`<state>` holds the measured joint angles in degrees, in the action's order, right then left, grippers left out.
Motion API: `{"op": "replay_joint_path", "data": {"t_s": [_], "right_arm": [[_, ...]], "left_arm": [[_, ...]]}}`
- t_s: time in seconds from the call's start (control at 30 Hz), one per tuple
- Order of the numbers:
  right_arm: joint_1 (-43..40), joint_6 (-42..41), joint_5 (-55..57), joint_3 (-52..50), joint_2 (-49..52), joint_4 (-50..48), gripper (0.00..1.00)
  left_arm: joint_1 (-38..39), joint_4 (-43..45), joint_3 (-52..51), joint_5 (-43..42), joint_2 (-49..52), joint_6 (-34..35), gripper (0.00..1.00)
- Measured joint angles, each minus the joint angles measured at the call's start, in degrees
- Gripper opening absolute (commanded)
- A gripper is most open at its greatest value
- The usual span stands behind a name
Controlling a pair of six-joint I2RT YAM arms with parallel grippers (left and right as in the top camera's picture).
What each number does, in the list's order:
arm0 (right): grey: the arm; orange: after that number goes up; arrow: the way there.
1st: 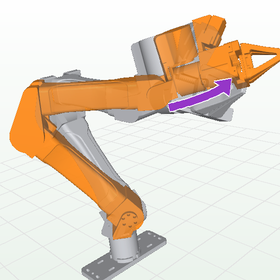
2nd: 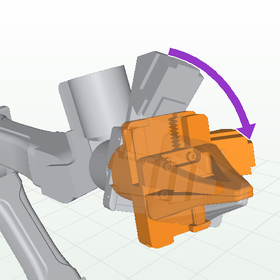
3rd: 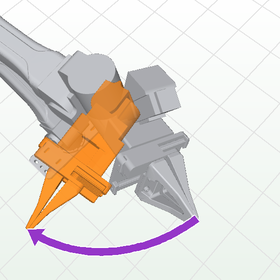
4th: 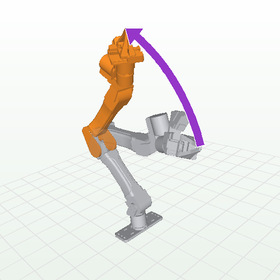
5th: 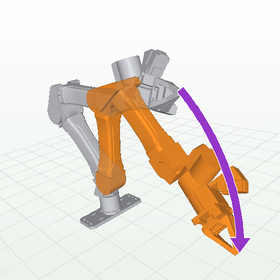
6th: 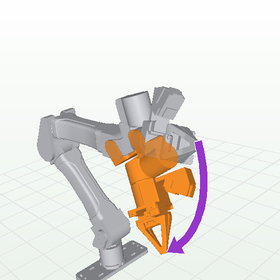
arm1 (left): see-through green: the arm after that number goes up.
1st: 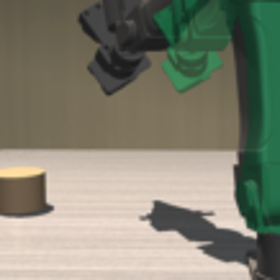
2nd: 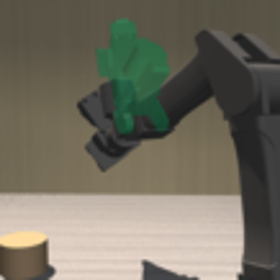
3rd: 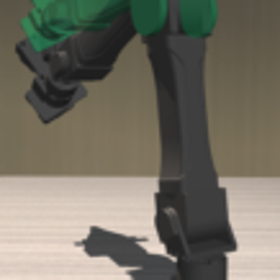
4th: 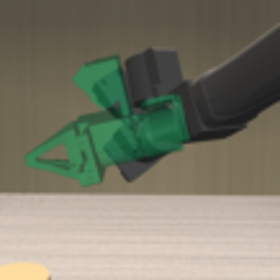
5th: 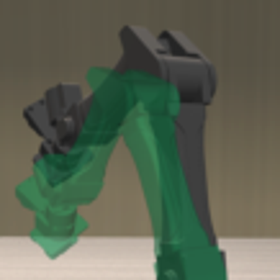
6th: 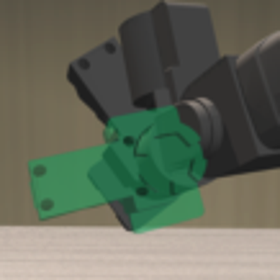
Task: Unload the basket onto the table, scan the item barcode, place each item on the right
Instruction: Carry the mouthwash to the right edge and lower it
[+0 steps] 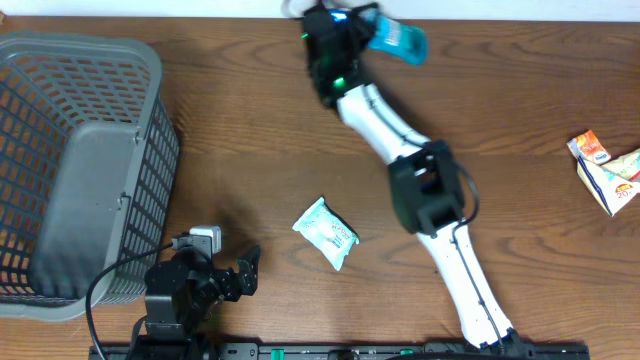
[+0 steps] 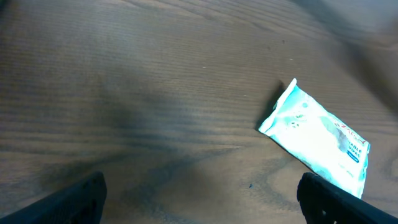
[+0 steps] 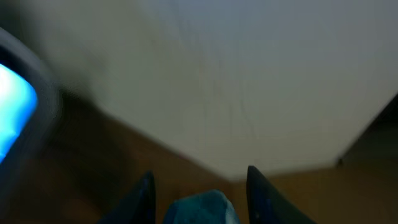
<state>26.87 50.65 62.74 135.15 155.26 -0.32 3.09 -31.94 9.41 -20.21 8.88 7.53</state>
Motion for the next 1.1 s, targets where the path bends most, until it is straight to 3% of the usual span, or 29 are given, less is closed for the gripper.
{"op": "replay_joint_path", "data": {"t_s": [0.2, 0.37, 0.53, 0.67, 0.83, 0.97, 1.03, 1.1], "right_arm": [[-10.12, -11.50, 2.54, 0.44, -1.40, 22.97, 0.08], [-18.60, -26.25, -1.51, 0.68, -1.75, 41.75, 0.08], [-26.05, -35.91, -7.02, 0.68, -1.77, 49.27, 0.05], [-32.30, -39.71, -9.57, 0.72, -2.36, 53.27, 0.11], [-39.87, -43.58, -17.09, 0.83, -3.85, 56.63, 0.29], [-43.43, -47.82, -23.17, 0.87, -4.04, 57.70, 0.68], [-43.91, -49.33, -25.46, 0.87, -4.07, 58.14, 0.96], [-43.80, -49.86, -26.95, 0.87, -4.20, 58.12, 0.99]], "left_arm": [[0.00, 0.02, 0.00, 0.00, 0.00, -0.02, 0.98], [0.00, 0.02, 0.00, 0.00, 0.00, -0.02, 0.98], [0.00, 0.00, 0.00, 0.02, 0.00, 0.00, 0.98], [0.00, 0.00, 0.00, 0.00, 0.00, -0.02, 0.98], [0.00, 0.00, 0.00, 0.02, 0.00, 0.00, 0.98], [0.00, 0.00, 0.00, 0.00, 0.00, 0.00, 0.98], [0.00, 0.00, 0.00, 0.00, 0.00, 0.00, 0.98], [0.00, 0.00, 0.00, 0.02, 0.00, 0.00, 0.98]]}}
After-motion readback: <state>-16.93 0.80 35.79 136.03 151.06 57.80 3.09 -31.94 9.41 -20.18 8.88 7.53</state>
